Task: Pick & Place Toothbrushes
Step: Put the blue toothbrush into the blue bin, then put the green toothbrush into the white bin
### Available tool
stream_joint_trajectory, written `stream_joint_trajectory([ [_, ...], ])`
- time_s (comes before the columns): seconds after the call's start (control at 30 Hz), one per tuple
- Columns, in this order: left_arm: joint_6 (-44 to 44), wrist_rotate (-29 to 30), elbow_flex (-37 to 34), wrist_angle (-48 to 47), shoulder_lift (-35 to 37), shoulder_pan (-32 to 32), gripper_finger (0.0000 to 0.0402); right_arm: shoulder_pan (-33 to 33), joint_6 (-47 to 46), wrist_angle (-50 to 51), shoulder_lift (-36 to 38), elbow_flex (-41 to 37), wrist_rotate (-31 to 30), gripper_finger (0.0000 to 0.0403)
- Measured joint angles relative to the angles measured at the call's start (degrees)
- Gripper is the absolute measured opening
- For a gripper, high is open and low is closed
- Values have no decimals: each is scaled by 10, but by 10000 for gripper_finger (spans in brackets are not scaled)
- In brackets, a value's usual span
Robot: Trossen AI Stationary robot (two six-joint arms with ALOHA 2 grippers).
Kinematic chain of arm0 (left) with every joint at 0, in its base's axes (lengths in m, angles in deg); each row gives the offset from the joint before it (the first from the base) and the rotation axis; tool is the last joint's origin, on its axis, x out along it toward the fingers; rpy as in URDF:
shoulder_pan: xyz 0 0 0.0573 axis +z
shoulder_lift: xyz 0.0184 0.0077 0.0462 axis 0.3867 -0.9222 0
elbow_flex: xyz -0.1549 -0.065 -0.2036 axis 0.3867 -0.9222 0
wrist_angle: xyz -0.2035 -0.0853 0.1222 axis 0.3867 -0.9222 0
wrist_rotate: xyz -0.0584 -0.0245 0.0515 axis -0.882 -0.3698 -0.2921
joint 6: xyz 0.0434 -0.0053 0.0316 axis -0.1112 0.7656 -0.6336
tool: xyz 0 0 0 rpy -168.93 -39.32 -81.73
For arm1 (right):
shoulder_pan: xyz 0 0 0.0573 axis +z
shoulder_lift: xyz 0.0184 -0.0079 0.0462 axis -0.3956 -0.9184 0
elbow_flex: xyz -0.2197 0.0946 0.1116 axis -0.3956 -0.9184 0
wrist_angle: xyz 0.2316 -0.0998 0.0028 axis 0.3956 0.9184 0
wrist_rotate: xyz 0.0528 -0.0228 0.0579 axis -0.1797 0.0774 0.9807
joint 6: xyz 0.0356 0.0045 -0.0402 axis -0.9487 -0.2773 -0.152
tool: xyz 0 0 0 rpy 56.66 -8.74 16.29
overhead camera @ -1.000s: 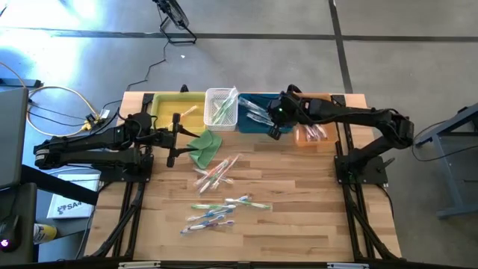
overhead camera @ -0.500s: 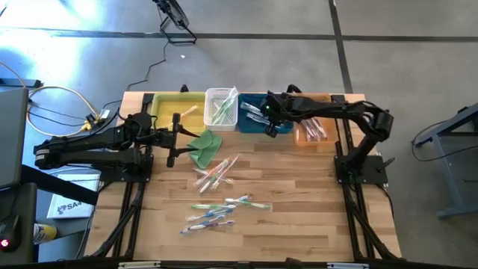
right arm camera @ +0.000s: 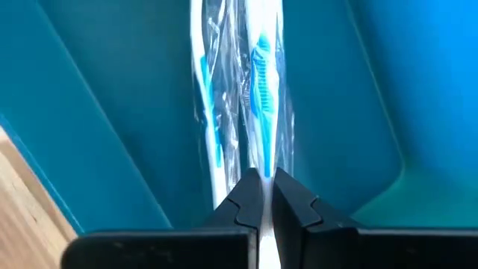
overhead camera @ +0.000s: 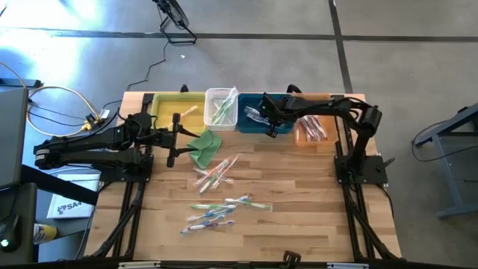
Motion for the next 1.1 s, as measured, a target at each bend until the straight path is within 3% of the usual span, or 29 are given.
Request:
stream_joint_trajectory([
  [0.57,0,0,0,0,0,0,195,1,27,-19,3,0,-2,102],
  [1.1,0,0,0,-1,0,0,195,79,9,-11,130,4,2,64],
])
